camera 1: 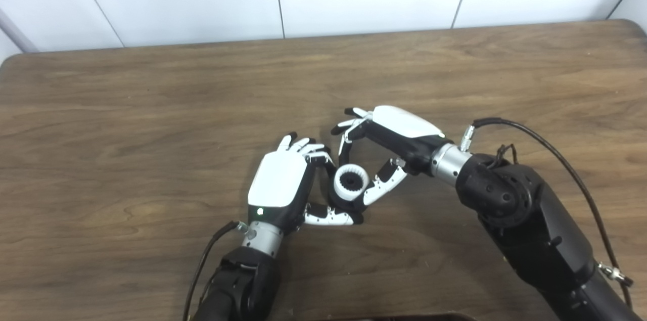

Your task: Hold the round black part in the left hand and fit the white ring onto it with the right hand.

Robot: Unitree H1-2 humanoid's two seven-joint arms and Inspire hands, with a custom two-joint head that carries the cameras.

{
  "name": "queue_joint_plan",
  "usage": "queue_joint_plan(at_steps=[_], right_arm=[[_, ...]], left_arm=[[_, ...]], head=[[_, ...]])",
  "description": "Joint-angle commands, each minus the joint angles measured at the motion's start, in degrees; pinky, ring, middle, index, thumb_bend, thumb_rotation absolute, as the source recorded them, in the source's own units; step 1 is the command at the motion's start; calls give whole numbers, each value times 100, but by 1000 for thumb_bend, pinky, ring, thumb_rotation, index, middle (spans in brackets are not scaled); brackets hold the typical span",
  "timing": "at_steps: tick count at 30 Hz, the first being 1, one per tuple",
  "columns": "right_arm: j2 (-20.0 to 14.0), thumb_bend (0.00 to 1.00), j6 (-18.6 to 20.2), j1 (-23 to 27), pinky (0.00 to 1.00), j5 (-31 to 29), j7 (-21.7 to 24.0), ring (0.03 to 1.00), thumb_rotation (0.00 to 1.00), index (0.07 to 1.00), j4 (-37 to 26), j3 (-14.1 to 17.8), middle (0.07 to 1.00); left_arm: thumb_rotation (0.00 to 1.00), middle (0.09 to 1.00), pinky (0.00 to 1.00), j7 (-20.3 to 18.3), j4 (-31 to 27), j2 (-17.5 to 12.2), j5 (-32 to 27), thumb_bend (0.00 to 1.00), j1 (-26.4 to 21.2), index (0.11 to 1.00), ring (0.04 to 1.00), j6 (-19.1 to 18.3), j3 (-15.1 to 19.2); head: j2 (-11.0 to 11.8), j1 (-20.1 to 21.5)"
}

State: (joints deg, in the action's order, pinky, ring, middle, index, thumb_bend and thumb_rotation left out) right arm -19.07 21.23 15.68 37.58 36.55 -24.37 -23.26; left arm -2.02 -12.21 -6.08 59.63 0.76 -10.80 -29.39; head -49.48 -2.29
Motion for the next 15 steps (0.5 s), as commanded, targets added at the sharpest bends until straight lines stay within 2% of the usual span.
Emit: queue_joint_plan(at_steps=[1,12,13,15], right_arm=[[-32,521,-112,116,1000,-24,-34,999,139,483,-68,9,863],[-106,523,-156,169,1000,109,18,997,157,494,-81,-61,872],[-110,723,-155,173,1000,110,28,998,237,584,-82,-60,874],[-117,843,-169,172,1000,84,37,1000,287,638,-65,-46,879]], left_arm=[[46,782,970,-201,79,17,29,519,34,486,872,11,-85],[46,782,974,-204,88,20,11,519,32,487,872,36,-77],[47,783,974,-202,89,19,11,519,32,487,873,37,-76],[47,783,972,-202,95,17,22,518,32,487,872,33,-77]], head=[[-1,-1],[8,9],[8,9],[8,13]])
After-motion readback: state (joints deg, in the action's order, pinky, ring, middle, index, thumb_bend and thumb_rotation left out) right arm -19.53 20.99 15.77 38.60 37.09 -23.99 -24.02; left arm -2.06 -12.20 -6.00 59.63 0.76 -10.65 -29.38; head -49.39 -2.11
